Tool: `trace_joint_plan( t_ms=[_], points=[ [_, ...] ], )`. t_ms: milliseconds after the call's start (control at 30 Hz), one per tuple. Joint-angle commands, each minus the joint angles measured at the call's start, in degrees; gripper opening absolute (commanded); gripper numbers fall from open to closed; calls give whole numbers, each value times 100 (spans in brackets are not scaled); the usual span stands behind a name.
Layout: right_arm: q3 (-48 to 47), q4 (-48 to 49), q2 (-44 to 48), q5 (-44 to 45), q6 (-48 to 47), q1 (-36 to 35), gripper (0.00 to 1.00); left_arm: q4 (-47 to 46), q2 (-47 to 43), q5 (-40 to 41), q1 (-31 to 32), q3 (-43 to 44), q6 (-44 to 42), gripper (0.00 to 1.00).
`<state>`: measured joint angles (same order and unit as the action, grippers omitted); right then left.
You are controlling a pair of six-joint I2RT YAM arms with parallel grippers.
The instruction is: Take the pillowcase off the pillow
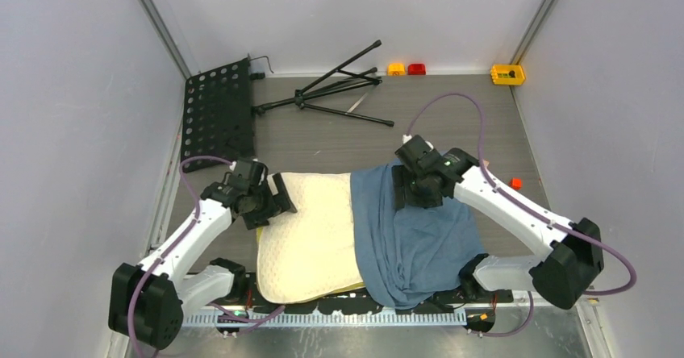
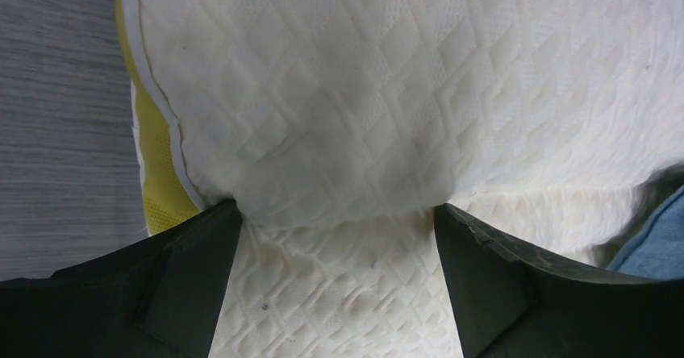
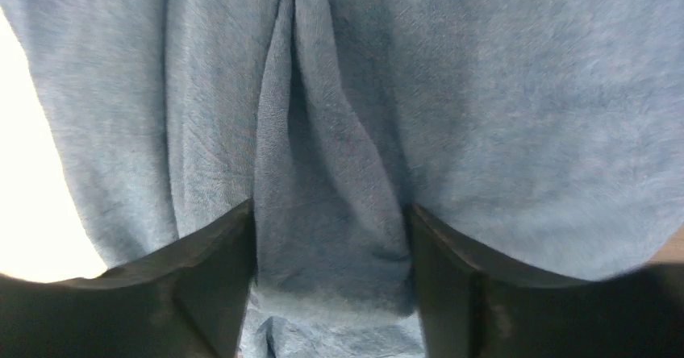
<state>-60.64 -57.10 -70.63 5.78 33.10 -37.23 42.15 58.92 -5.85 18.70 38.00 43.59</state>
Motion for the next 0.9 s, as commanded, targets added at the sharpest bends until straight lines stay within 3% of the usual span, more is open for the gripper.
trace_joint_plan(
  t_ms=[0, 67, 100, 167, 200, 367, 567, 700, 833, 867],
  points=[
    [-226, -312, -161, 802, 7, -234, 47, -1148, 63, 63, -22, -398, 447, 82],
    [-358, -192, -107, 1095, -1, -226, 17, -1353, 54, 254, -55, -524, 615, 57],
    [-446, -122, -94, 1213, -9, -230, 7, -1405, 39, 347, -84, -549, 646, 45],
    [-716, -16, -148, 1398, -79, -226, 0, -1319, -69, 733, -185, -508, 697, 11],
    [-884, 26, -193, 1521, -111, -221, 0, -1216, -184, 1001, -235, -470, 732, 2],
    [-1552, 340, -407, 2141, -340, 305, 0, -747, -862, 1560, -1131, 58, 336, 0],
    [-1764, 849, -373, 1641, 62, 2257, 0, 560, -674, 2193, -2565, 1482, -52, 0],
    [-1823, 555, -311, 2702, 933, 2555, 0, 995, -647, 2872, -2670, 1795, 218, 0],
    [-1437, 981, -107, 1797, 480, 2562, 1, 472, -1252, 2552, -2670, 1348, 415, 0],
    [-1380, 1035, -74, 1516, 357, 2556, 6, 236, -1429, 2399, -2674, 1222, 345, 0]
  ],
)
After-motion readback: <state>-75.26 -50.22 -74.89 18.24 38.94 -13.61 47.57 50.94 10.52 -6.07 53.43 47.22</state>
